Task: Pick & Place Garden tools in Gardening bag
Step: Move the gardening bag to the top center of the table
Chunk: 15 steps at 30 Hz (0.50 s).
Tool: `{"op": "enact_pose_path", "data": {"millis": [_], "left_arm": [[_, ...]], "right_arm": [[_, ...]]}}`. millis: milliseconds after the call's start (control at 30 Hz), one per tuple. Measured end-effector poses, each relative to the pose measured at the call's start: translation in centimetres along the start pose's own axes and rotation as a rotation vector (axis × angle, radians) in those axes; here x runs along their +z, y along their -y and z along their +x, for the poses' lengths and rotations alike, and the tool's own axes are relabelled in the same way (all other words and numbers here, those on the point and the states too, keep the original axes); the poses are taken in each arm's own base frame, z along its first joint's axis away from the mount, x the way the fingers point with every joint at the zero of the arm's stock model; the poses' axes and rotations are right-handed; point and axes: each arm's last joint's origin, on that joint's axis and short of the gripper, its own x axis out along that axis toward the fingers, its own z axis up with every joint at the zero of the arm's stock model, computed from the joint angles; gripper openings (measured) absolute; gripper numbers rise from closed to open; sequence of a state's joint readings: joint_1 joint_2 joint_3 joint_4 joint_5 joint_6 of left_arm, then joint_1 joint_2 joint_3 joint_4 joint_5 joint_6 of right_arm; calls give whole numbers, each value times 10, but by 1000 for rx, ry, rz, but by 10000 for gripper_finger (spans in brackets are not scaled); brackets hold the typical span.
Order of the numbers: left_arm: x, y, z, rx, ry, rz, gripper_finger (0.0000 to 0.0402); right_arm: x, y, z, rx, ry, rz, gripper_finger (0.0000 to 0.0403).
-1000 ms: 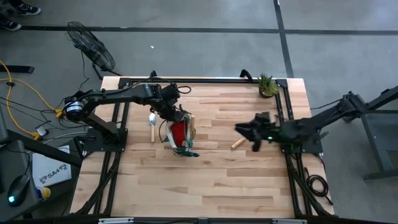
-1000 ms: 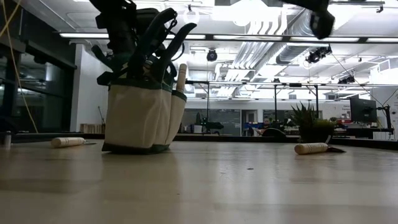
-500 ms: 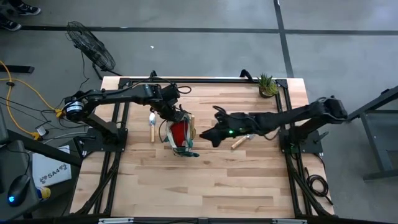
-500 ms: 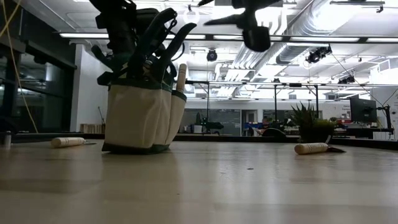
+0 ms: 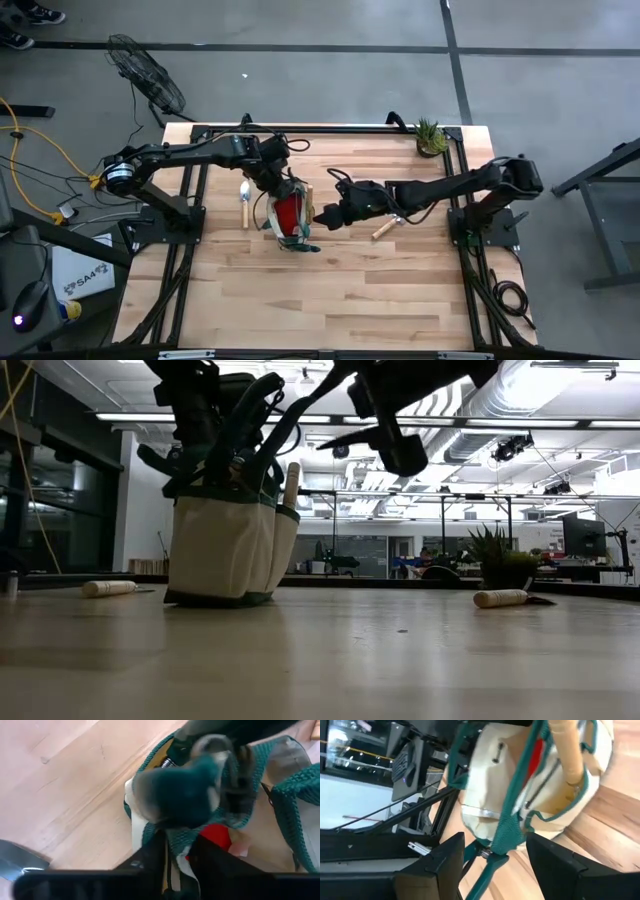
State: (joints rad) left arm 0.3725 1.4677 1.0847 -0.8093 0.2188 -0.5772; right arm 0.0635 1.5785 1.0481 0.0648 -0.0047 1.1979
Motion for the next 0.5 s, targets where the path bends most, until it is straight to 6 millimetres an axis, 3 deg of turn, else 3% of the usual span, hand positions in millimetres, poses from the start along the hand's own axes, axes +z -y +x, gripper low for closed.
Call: {"op": "enact_pose_path", "data": {"millis": [267,500], "left_arm": [[0,1,0,-26,-14,51,186],[-2,2,-9,-40,-27,78,222]], "right_arm": [[4,-2,0,-12,33,31,206],[10,-17,4,-57,47,13,206]]}}
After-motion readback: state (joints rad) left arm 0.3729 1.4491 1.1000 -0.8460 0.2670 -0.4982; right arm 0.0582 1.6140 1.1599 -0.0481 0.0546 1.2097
